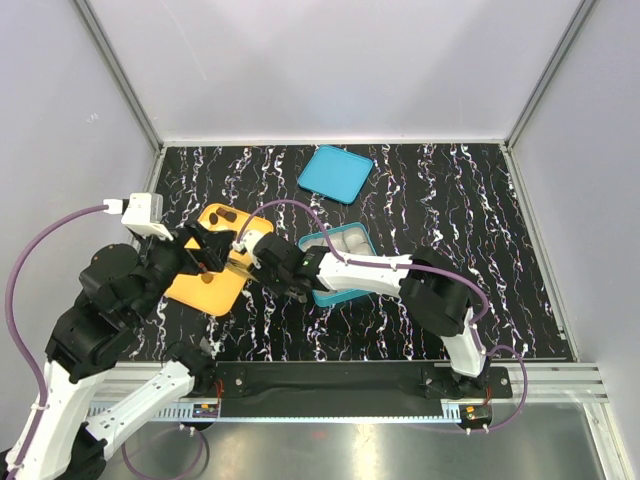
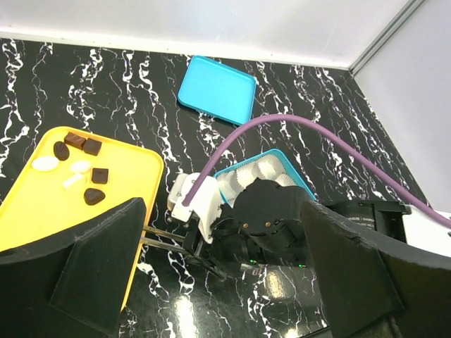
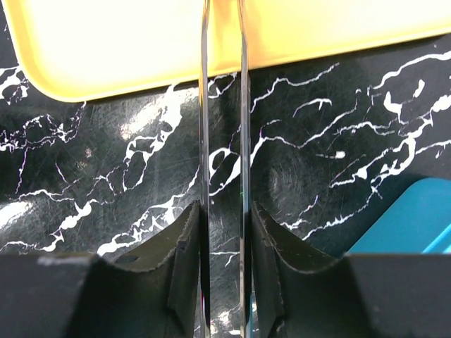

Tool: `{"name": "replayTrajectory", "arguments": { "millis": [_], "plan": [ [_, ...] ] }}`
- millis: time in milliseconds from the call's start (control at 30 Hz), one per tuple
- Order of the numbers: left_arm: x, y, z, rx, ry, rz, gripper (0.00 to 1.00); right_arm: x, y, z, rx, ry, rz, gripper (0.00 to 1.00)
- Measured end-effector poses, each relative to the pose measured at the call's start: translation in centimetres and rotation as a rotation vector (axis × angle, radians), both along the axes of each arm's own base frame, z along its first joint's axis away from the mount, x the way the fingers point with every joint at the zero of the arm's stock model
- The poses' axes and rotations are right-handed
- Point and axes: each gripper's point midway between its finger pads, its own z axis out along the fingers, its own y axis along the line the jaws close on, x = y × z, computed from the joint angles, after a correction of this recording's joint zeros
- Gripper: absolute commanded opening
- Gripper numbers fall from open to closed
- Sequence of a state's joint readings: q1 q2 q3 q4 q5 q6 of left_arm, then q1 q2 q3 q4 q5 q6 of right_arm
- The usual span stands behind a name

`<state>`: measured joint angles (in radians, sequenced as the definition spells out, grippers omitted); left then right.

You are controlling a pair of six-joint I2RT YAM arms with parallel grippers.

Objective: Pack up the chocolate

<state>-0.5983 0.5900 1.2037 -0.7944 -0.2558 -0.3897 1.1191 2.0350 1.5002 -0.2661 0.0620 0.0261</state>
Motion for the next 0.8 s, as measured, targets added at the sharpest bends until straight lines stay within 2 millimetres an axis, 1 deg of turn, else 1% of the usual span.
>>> {"name": "replayTrajectory", "arguments": {
  "millis": [100,200,300,400,500,567,600,700,800],
  "plan": [
    [0.1,-0.1,-0.5,0.005,0.009,0.000,0.99,-0.2,-0.3,0.1,0.006,0.004,-0.007,0.27],
    [0.2,-0.1,-0.8,0.009,0.015,0.001,0.99,-0.4,-0.6,1.5,0.031,0.003,-0.018,0.26],
    [0.2,-0.1,-0.8,0.009,0.017,0.001,0.99,-0.4,-0.7,3.8,0.073,-0.011,-0.029,0.25],
    [0.2,-0.2,-0.9,0.008,0.018,0.001,0.99,-0.4,-1.2,6.8,0.125,-0.022,-0.047,0.24],
    [0.2,-0.2,-1.0,0.007,0.022,0.001,0.99,-0.1,-2.3,9.6,0.168,-0.026,-0.082,0.24],
    [0.2,-0.2,-1.0,0.005,0.023,0.002,0.99,0.4,-3.6,10.7,0.181,-0.031,-0.123,0.24],
    [0.2,-0.2,-1.0,0.003,0.023,0.002,0.99,0.7,-4.7,11.1,0.180,-0.030,-0.152,0.25],
    [0.3,-0.2,-1.2,0.002,0.023,0.003,0.99,1.8,-8.6,11.3,0.155,-0.020,-0.252,0.25],
    [0.5,-0.4,-1.8,0.007,0.031,0.003,0.99,2.9,-13.5,10.7,0.111,-0.003,-0.378,0.26]
  ]
}}
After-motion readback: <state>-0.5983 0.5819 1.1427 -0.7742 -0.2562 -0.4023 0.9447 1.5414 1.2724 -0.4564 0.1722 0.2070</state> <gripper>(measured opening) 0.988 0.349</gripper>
